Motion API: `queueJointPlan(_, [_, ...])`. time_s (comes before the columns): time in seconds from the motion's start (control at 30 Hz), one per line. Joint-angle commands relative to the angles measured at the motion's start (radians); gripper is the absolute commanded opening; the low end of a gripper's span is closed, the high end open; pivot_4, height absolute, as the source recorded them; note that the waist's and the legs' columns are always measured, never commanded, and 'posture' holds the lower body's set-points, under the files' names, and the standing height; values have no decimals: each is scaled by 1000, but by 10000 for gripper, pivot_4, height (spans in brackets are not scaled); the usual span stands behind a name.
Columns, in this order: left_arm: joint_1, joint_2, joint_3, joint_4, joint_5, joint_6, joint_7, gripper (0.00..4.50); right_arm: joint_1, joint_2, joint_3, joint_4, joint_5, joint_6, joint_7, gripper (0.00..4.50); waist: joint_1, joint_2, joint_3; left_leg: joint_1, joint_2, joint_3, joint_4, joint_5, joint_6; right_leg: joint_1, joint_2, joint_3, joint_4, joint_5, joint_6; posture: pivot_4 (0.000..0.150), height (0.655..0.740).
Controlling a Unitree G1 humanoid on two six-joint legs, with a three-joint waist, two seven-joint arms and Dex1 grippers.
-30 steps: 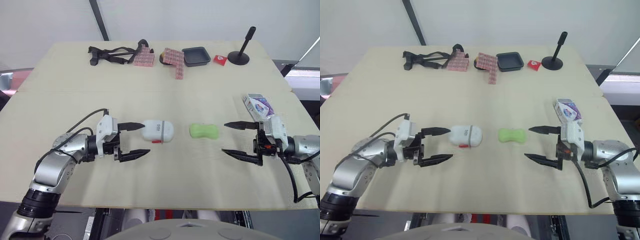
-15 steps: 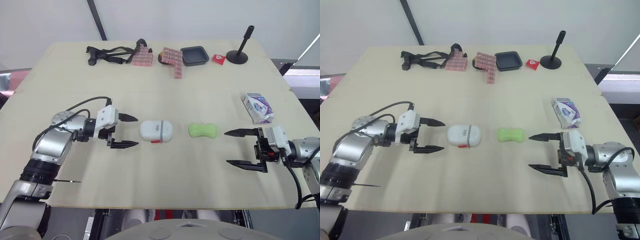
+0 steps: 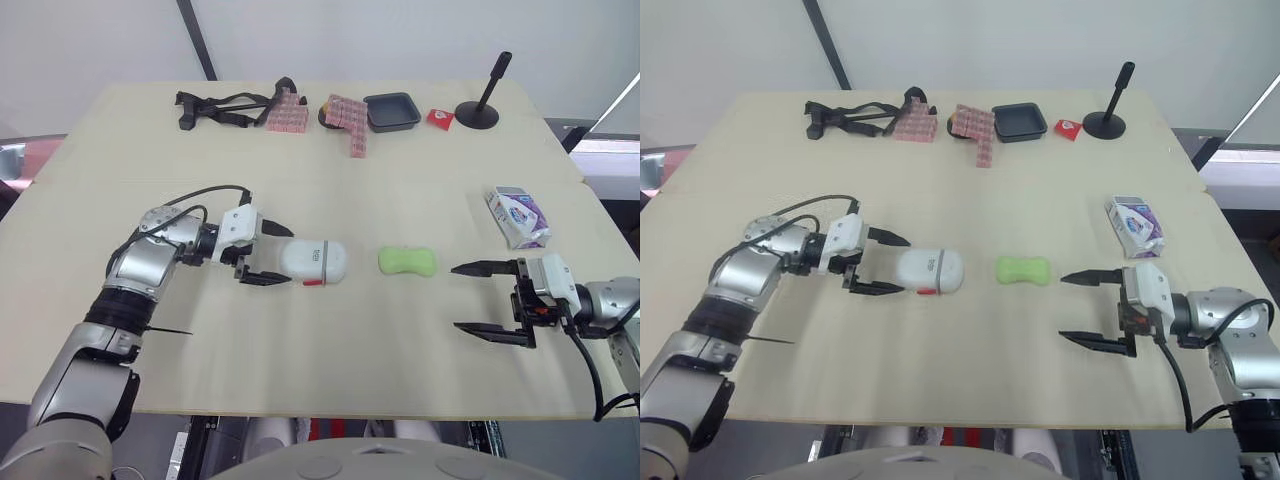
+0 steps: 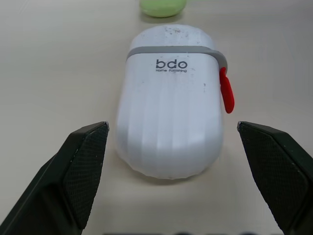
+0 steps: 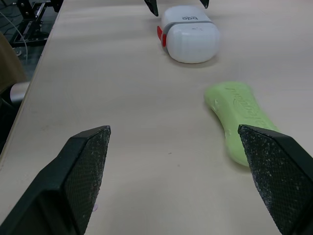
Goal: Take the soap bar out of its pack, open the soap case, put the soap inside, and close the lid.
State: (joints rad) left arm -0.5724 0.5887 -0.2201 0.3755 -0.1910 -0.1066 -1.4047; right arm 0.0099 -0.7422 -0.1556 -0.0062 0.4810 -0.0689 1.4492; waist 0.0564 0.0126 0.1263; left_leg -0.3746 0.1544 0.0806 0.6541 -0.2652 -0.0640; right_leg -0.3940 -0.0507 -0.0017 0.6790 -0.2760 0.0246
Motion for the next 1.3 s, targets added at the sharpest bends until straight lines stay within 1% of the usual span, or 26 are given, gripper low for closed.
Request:
queueJointPlan(0.03, [-15,-6,-6,16,23,-32,1,45000,6,-17,-13,-31,12,1,-8,44818,0,0,0,0,0,0,0,0,0,0,0,0,0,0,0,1500,7400])
queueJointPlan(0.47, [-3,-32,-14,25,48,-32,25,45000,-2,-18,-7,-30,10,5,-15,44818,2,0,0,0,0,0,1,0,0,0,0,0,1,0,0,1500,7400])
queueJointPlan(0.97, [-4,-39,-24,26,42,-32,5,45000,-2,-27,-5,-25,5,9,-17,44818,5,0,0,0,0,0,1,0,0,0,0,0,2,0,0,1500,7400])
queueJointPlan(1.3, [-6,-45,-20,37,46,-37,16,45000,8,-27,-5,-29,3,6,-25,44818,7,0,0,0,0,0,2,0,0,0,0,0,2,0,0,1500,7400])
